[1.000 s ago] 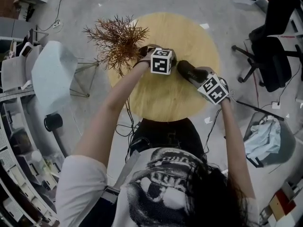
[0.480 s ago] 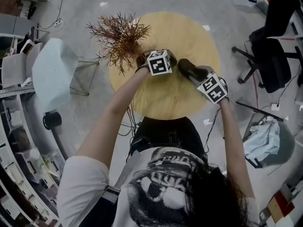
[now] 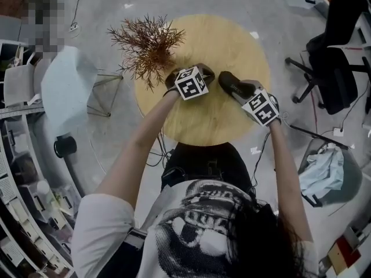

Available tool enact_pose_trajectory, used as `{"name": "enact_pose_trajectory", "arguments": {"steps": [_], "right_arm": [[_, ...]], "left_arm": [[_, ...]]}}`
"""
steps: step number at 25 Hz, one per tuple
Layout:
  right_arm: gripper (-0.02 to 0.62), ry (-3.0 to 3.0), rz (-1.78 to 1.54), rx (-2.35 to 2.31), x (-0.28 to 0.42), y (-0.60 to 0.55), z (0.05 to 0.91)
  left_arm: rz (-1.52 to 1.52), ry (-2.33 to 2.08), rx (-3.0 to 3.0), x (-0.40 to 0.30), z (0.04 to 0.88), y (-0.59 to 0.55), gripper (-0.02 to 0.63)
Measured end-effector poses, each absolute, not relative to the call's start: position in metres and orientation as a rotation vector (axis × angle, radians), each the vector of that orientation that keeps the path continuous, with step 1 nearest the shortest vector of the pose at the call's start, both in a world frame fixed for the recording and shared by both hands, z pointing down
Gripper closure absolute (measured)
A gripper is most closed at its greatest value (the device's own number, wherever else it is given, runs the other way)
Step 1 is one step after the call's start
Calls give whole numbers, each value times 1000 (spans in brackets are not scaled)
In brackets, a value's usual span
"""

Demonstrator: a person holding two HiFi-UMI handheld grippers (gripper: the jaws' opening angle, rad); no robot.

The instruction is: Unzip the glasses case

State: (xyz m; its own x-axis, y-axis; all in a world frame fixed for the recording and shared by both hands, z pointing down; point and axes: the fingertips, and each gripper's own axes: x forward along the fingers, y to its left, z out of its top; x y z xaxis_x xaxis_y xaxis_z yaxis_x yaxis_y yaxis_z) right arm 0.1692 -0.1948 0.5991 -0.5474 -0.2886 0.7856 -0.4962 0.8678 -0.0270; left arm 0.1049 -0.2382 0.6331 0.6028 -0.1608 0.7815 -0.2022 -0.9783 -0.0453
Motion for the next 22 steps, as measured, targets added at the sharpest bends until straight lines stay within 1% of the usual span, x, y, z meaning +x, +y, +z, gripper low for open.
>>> {"name": "enact_pose_trajectory", "arguments": {"steps": [3,4,5,6,12,17,19,21,22], "right_arm": [[436,-2189,314,557,169,-195,599],[436,-2190,314,552,169,-194,598],[437,-2190,315,546,169,-194,598],[437,-2192,318,537,170,-194,598],[442,-2206,382,412,173,-197,597],[443,-2203,352,280,173,-196,595],[443,-2202,343,262,172,-195,595],[443,-2204,338,262,171,-196,596],[443,-2206,336,266,171,-196,596]], "left_arm": [[1402,-258,2815,110,628,-252,590],[1438,-191,2827,114,629,-253,575],[1478,-109,2836,118,630,-252,505],[1519,-20,2844,121,633,-251,462],[1625,427,2827,128,637,-249,462],[1751,777,2798,136,642,-245,463],[1796,912,2766,137,647,-242,475],[1836,1034,2718,134,651,-239,506],[1843,1077,2709,133,652,-238,508]]}}
